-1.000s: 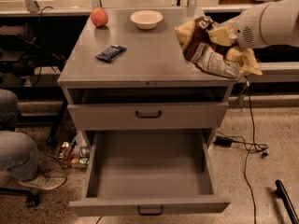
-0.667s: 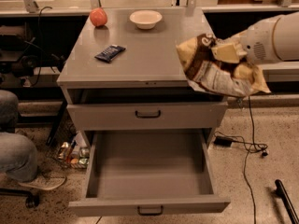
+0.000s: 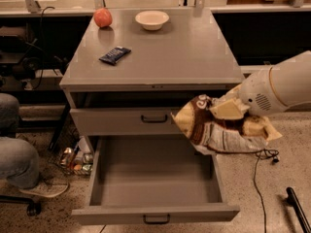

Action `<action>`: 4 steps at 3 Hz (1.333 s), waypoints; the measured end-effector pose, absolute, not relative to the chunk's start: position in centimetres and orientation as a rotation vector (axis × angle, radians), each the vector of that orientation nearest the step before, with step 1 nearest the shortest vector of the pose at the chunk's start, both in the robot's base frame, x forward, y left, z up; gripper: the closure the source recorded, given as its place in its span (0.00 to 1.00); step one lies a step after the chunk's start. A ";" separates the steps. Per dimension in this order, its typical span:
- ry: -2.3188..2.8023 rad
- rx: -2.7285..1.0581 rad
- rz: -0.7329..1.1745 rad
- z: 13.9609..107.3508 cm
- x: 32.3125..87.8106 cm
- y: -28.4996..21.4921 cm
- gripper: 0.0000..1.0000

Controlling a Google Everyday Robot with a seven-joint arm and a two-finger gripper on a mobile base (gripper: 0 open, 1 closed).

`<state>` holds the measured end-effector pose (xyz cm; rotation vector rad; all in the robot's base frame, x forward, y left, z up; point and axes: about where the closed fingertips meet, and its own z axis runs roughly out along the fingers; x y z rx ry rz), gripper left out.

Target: Place brown chip bag into middle drawer

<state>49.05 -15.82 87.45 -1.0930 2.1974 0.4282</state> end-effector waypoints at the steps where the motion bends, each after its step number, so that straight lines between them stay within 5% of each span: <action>1: 2.210 -1.109 0.441 87.1 48.5 -15.7 1.00; 4: 2.397 -1.112 0.565 77.1 44.3 -13.9 1.00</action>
Offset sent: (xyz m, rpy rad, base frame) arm -0.0144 -0.0012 -0.0153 -0.0110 0.0650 0.0047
